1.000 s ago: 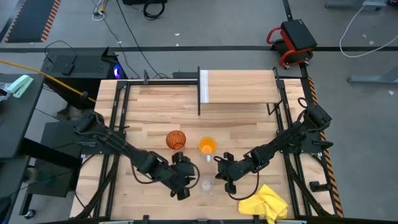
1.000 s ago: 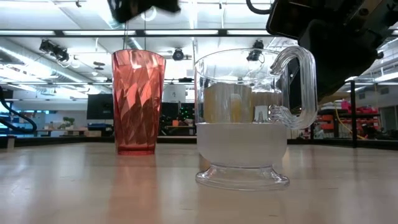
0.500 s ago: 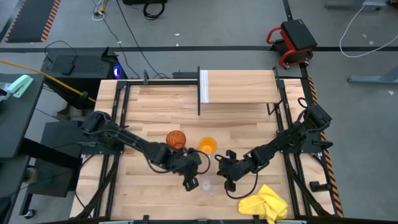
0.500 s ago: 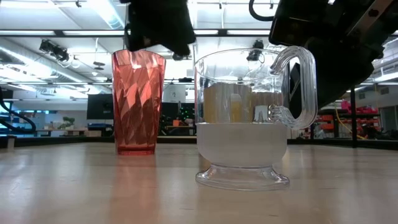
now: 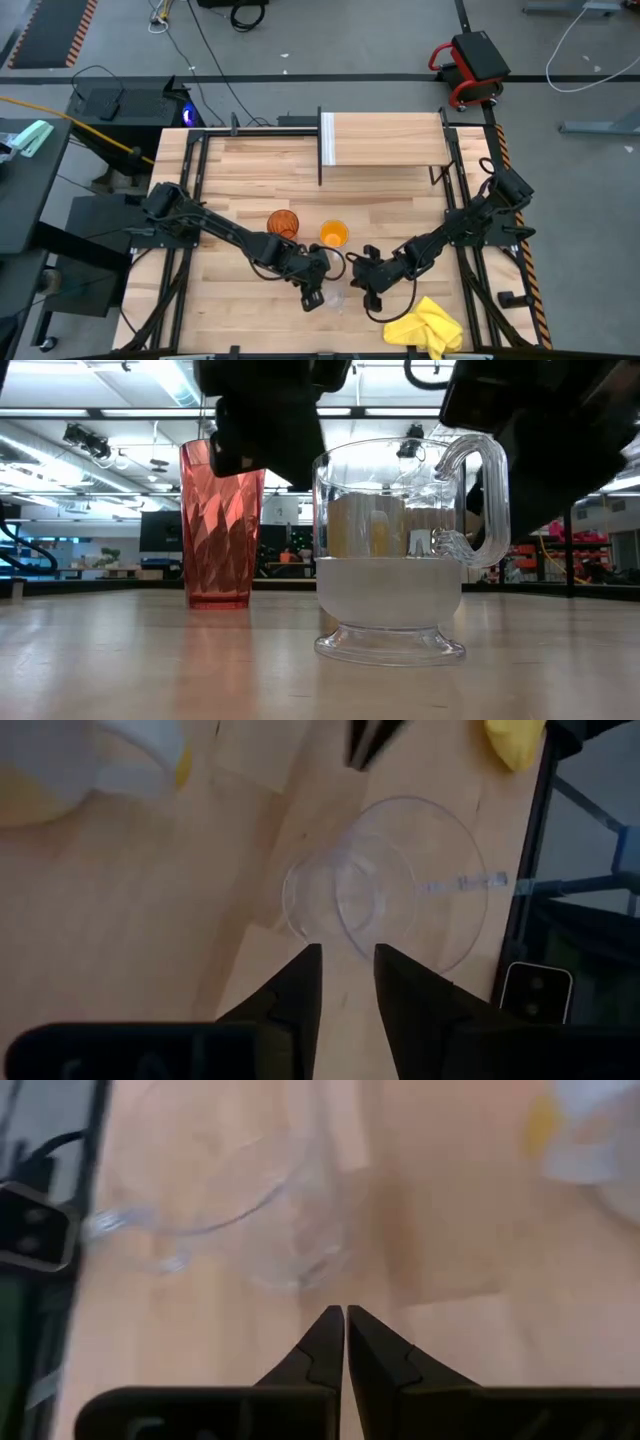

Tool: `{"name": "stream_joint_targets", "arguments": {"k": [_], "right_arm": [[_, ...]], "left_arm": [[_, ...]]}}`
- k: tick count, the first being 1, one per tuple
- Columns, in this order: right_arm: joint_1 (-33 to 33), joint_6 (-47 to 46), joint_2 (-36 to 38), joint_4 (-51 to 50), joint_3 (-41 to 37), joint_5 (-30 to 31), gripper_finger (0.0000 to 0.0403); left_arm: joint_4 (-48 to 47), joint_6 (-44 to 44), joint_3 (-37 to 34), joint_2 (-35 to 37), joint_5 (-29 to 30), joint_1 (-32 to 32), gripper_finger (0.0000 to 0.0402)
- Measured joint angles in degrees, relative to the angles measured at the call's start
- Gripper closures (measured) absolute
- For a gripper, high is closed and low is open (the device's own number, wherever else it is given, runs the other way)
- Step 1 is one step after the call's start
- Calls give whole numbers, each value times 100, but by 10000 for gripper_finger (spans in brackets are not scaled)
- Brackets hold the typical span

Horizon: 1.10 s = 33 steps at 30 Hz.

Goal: Stack small to large cups/mugs on shelf
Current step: Put the transparent cup on the shelf

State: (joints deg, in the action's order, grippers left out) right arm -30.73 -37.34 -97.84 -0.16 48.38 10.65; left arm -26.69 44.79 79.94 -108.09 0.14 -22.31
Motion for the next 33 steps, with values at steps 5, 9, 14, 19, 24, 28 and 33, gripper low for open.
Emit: {"name": "stream_joint_targets", "arguments": {"k": [5, 9, 14, 19, 24, 28, 33], "right_arm": [[-161, 321, 0, 542, -1, -227, 393], [-147, 477, 2, 767, 0, -340, 398], [-11, 592, -63, 840, 0, -345, 399], [53, 598, -385, 942, 0, -412, 400], [12, 574, -704, 1475, 0, -501, 400], [10, 616, -869, 1749, 0, -531, 400], [71, 872, -1036, 1861, 194, -539, 400]], "left_arm": [[13, 2, 0, 4, -2, -2, 300], [-1, 3, 0, 4, -7, -4, 298], [-19, 2, 0, 7, -4, -4, 301], [-25, -24, 0, 9, -4, -7, 299], [-29, -39, 0, 9, -4, -4, 298], [-31, -39, 0, 9, -20, -7, 301], [-39, -24, 0, 9, -39, -15, 299]]}}
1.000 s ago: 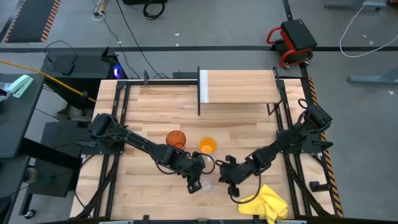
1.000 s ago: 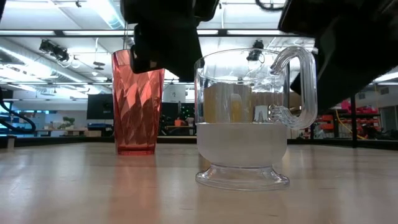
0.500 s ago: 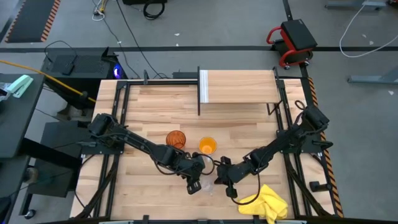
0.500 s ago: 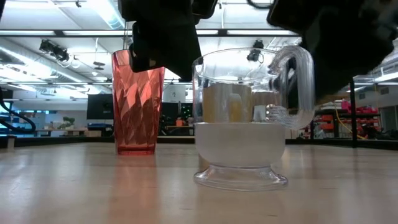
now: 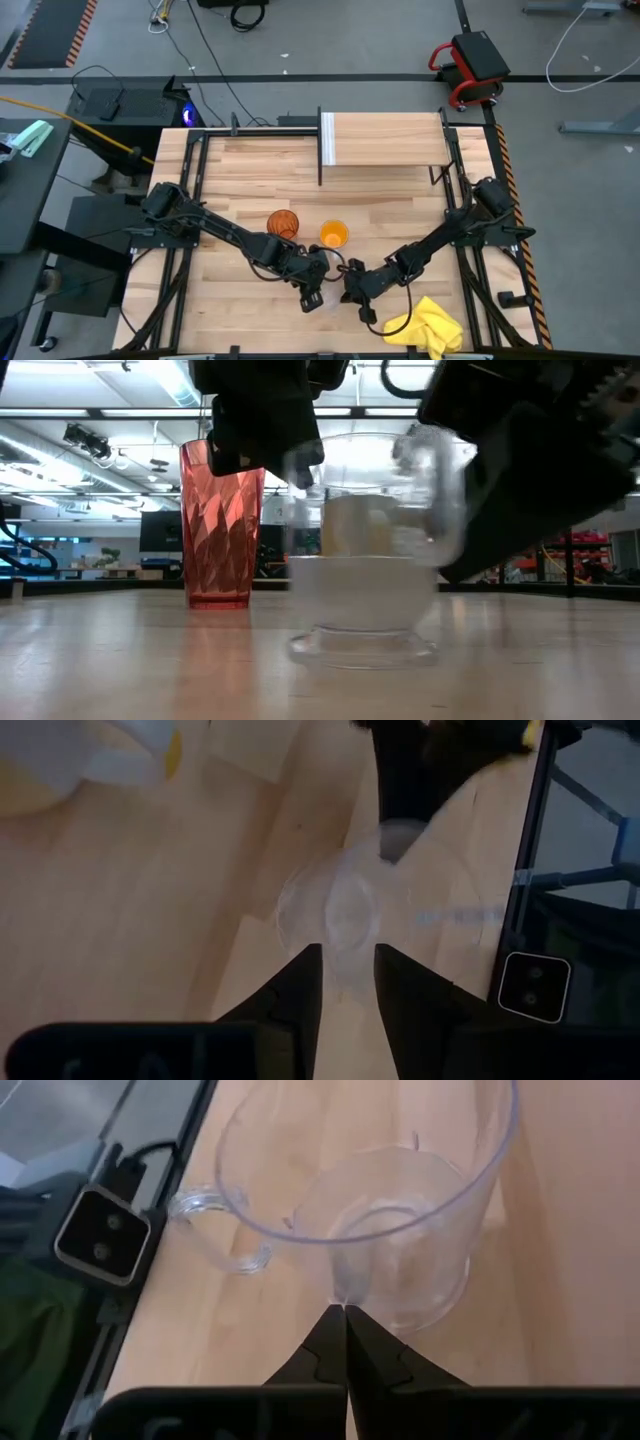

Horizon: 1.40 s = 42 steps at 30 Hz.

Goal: Stack small to large cups/mugs on shelf
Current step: Put the transparent cup on the shelf

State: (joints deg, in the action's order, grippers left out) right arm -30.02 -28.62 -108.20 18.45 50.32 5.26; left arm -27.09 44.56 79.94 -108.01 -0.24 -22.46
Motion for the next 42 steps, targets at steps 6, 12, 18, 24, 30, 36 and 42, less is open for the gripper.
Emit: {"name": "stream_joint_targets", "arguments": {"k": [6, 12, 18, 24, 30, 36, 42], "right_arm": [[88, 436, -103, -403, 483, -106, 400], [116, 573, -98, -503, 630, -82, 400], [116, 573, -101, -572, 628, -82, 401], [116, 614, -101, -567, 628, -82, 401], [116, 632, -101, -569, 628, -82, 401], [116, 632, -101, -567, 628, -82, 401], [113, 632, -101, -570, 628, -82, 400]], "left_arm": [[-198, 92, 0, 11, -2, -24, 301], [-486, 157, 0, 11, -9, -27, 302], [-466, 157, 0, 11, -9, -26, 303], [-493, 152, 0, 11, -9, -22, 320], [-598, 157, 0, 11, -9, -22, 340], [-691, 159, 0, 11, -7, -22, 353], [-736, 155, 0, 11, -6, -22, 383]]}}
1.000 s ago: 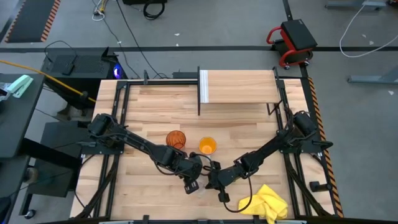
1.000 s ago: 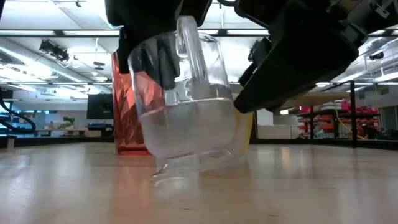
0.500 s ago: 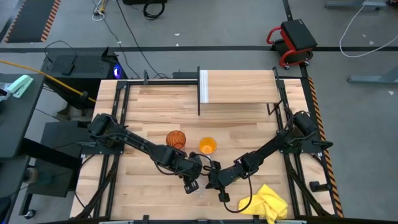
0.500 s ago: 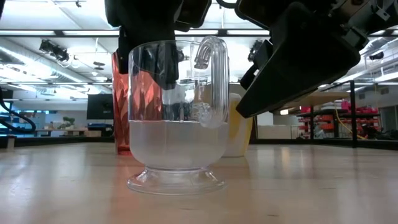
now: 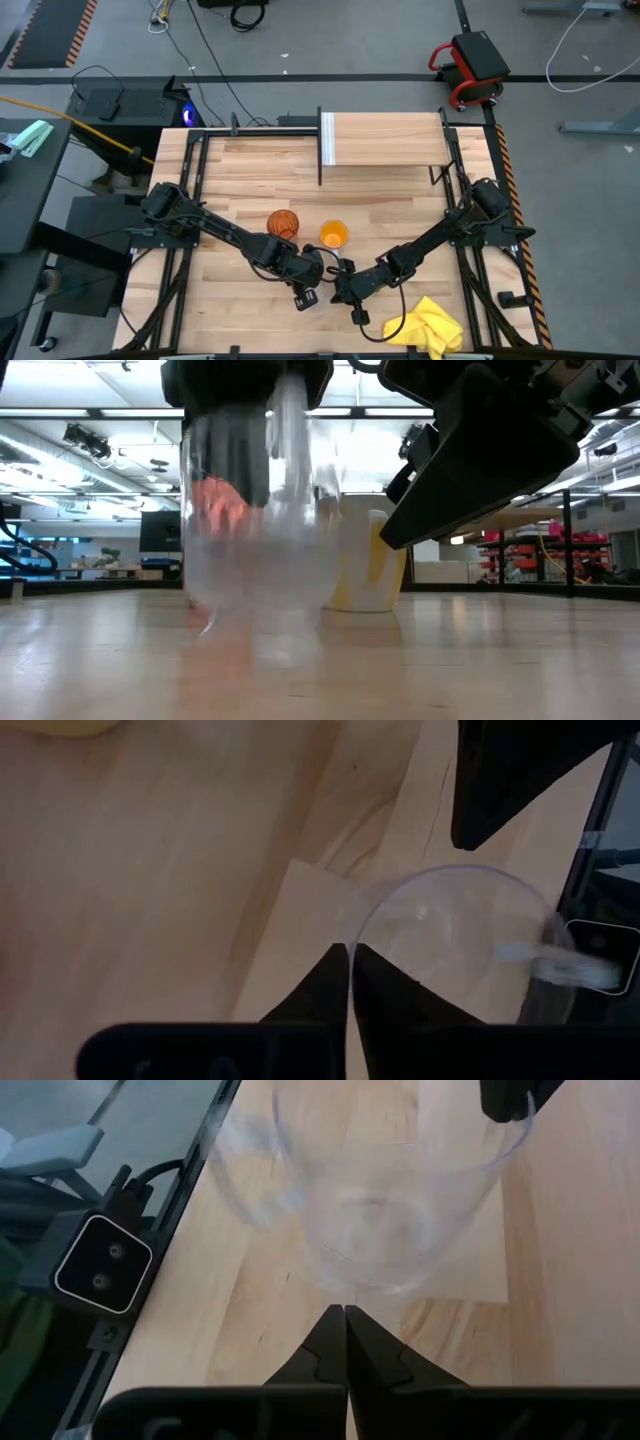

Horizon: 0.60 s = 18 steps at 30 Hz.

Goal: Stack small to large cups/mugs on shelf
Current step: Put the transparent cup on the shelf

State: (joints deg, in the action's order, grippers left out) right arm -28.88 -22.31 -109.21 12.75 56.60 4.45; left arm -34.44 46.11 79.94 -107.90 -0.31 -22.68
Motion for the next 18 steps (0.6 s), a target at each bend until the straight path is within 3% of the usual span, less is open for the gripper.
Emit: {"name": "stream_joint_targets", "arguments": {"k": [11, 18], "right_arm": [[-47, 0, 0, -333, -2, 0, 400], [-224, 0, 178, -719, -2, 179, 401]], "left_arm": [[-20, -7, 7, 0, -83, 0, 395], [-945, -190, 786, -7, -133, -4, 396]]}}
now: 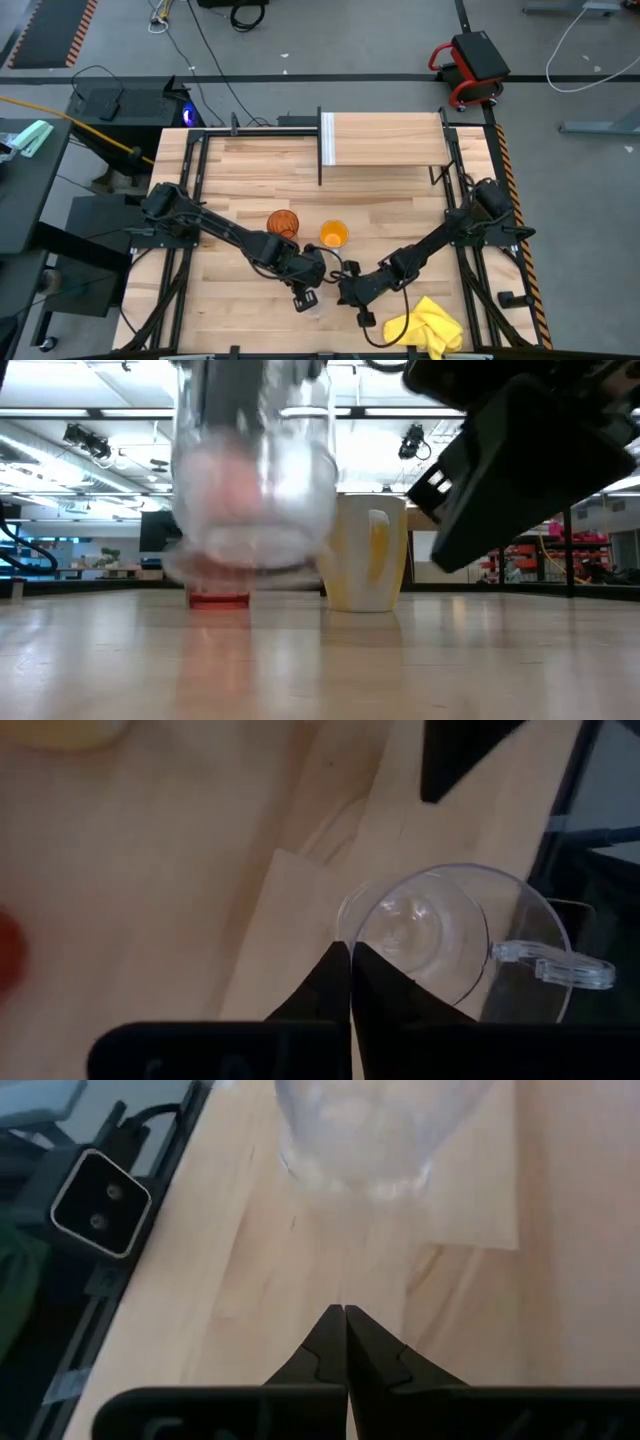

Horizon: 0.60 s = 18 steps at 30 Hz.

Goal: Stack small to large cups/mugs on shelf
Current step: Put the transparent cup on the shelf

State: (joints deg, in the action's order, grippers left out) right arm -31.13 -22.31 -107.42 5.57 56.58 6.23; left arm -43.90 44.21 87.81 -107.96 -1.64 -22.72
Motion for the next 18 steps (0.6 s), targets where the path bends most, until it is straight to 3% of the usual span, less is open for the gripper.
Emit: {"name": "stream_joint_targets", "arguments": {"k": [10, 18], "right_arm": [[-432, 0, 693, -800, -2, 1144, 401], [-450, 23, 988, -1260, -2, 1546, 401]], "left_arm": [[-2228, -609, 1997, 2, 1065, 323, 396], [-2647, -1484, 2749, 7, 1299, 1323, 396]]}}
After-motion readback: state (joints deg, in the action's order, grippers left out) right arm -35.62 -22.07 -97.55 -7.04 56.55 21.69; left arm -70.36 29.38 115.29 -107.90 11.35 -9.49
